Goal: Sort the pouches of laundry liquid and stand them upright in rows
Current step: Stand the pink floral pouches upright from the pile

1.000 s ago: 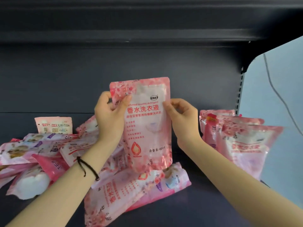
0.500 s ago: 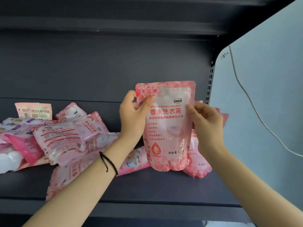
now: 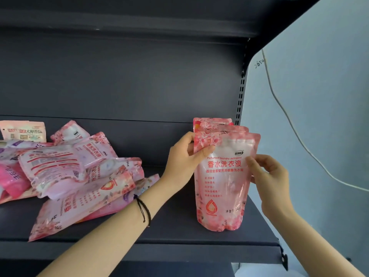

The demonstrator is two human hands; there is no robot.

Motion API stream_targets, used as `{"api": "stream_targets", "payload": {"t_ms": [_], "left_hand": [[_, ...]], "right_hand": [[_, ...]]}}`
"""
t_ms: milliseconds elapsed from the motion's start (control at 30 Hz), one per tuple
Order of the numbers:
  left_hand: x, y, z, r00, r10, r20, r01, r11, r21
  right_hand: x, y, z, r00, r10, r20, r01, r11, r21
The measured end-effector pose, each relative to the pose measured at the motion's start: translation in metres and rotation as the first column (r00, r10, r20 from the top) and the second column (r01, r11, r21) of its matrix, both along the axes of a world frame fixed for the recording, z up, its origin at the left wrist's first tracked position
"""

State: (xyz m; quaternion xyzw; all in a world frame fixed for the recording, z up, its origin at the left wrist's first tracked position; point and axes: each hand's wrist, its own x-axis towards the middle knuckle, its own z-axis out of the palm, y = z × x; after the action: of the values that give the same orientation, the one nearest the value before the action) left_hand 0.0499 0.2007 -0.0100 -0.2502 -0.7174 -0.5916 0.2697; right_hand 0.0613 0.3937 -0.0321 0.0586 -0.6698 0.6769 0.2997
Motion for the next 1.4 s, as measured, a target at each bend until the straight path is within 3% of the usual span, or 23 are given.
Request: {"api": "stream_targets", "payload": {"t_ms": [67, 167, 267, 333, 400, 500, 600, 700, 867, 1000, 1100, 1167, 1267, 1400], "left_hand": [[0.006, -0.01, 0.008, 1.0, -0.029, 0.012, 0.03, 0.985, -0.168], [0.018, -0.036, 0.02, 0.998, 0.064, 0.002, -0.058, 0.919, -0.39], [0.029, -0.077, 0.036, 0.978, 0.202, -0.05, -0.194, 0.8, -0.569], [0.035, -0.108, 0.045, 0.959, 0.273, -0.073, -0.243, 0.665, -0.706], [0.037, -0.138, 0.051, 0.93, 0.338, -0.148, -0.296, 0.447, -0.844], [0.03, -0.183, 0.055, 0.878, 0.383, -0.287, -0.355, 0.117, -0.928], [0.014, -0.227, 0.057, 0.866, 0.394, -0.307, -0.332, -0.007, -0.943], [-0.003, -0.268, 0.061, 0.859, 0.38, -0.343, -0.336, -0.088, -0.938], [-0.039, -0.307, 0.053, 0.925, 0.286, -0.252, -0.236, -0.088, -0.968], [-0.071, -0.314, 0.041, 0.931, 0.149, -0.334, -0.309, -0.168, -0.936], [-0.09, -0.319, 0.037, 0.943, 0.115, -0.313, -0.293, -0.165, -0.942], [-0.1, -0.324, 0.035, 0.946, 0.105, -0.308, -0.297, -0.106, -0.949], [-0.113, -0.335, 0.027, 0.942, 0.124, -0.311, -0.313, -0.001, -0.95], [-0.123, -0.347, 0.019, 0.961, 0.209, -0.181, -0.22, 0.181, -0.959]], "right_hand": [[0.005, 0.001, 0.012, 0.994, -0.052, -0.092, 0.055, 0.998, 0.03], [0.019, -0.004, 0.046, 0.919, -0.159, -0.36, 0.228, 0.961, 0.158], [0.038, -0.021, 0.082, 0.826, -0.01, -0.564, 0.32, 0.832, 0.453], [0.047, -0.043, 0.102, 0.822, 0.208, -0.53, 0.282, 0.66, 0.697], [0.051, -0.071, 0.112, 0.847, 0.328, -0.418, 0.272, 0.408, 0.872], [0.041, -0.114, 0.114, 0.848, 0.358, -0.391, 0.388, 0.084, 0.918], [0.021, -0.154, 0.112, 0.862, 0.364, -0.352, 0.416, -0.112, 0.903], [-0.003, -0.197, 0.111, 0.91, 0.324, -0.258, 0.343, -0.241, 0.908], [-0.045, -0.253, 0.101, 0.961, 0.244, -0.133, 0.21, -0.329, 0.921], [-0.079, -0.278, 0.088, 0.977, 0.203, -0.07, 0.143, -0.372, 0.917], [-0.104, -0.29, 0.081, 0.984, 0.177, 0.019, 0.05, -0.373, 0.926], [-0.118, -0.298, 0.075, 0.979, 0.167, 0.113, -0.049, -0.347, 0.936], [-0.134, -0.313, 0.065, 0.94, 0.206, 0.273, -0.227, -0.223, 0.948], [-0.144, -0.342, 0.042, 0.858, 0.284, 0.428, -0.408, -0.13, 0.904]]}}
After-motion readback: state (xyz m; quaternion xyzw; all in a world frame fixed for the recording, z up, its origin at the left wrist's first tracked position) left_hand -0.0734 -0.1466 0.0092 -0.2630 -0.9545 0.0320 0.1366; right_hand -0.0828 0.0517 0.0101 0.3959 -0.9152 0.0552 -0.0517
